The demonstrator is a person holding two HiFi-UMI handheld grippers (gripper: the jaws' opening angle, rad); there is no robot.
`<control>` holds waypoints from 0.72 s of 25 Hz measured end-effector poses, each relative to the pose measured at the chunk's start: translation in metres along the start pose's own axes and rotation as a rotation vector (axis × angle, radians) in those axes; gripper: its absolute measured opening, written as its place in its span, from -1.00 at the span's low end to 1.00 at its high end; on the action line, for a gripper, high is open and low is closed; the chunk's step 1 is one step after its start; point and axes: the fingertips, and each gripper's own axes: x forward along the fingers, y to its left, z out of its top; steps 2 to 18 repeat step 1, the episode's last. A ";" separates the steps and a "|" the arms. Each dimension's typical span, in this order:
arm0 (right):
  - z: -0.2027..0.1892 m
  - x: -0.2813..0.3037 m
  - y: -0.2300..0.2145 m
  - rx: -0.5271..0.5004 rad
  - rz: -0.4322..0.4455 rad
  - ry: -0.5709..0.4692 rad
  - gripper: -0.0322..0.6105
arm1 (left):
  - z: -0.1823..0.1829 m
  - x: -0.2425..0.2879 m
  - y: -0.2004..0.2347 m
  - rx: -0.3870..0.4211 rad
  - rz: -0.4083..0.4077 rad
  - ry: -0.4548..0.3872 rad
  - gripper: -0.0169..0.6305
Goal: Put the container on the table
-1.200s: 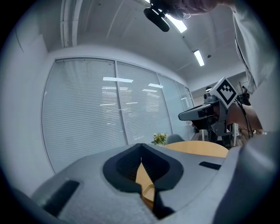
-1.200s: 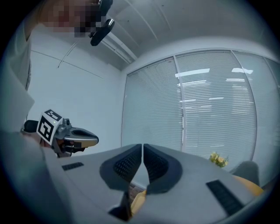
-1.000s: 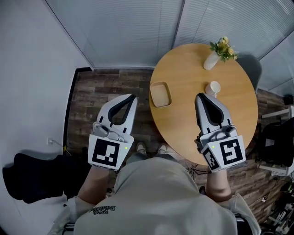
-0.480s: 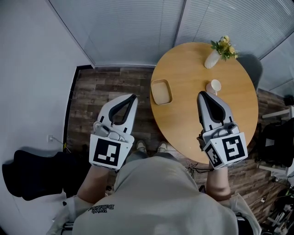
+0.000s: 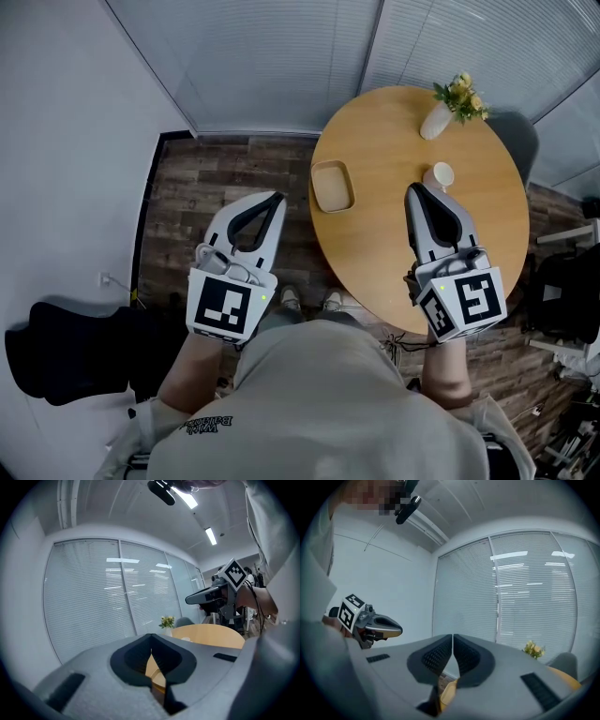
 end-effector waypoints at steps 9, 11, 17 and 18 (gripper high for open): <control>0.000 0.000 0.000 0.000 0.001 0.001 -0.79 | 0.001 0.000 0.000 -0.007 0.002 -0.001 -0.88; 0.000 0.000 0.000 0.000 0.001 0.001 -0.79 | 0.001 0.000 0.000 -0.007 0.002 -0.001 -0.88; 0.000 0.000 0.000 0.000 0.001 0.001 -0.79 | 0.001 0.000 0.000 -0.007 0.002 -0.001 -0.88; 0.000 0.000 0.000 0.000 0.001 0.001 -0.79 | 0.001 0.000 0.000 -0.007 0.002 -0.001 -0.88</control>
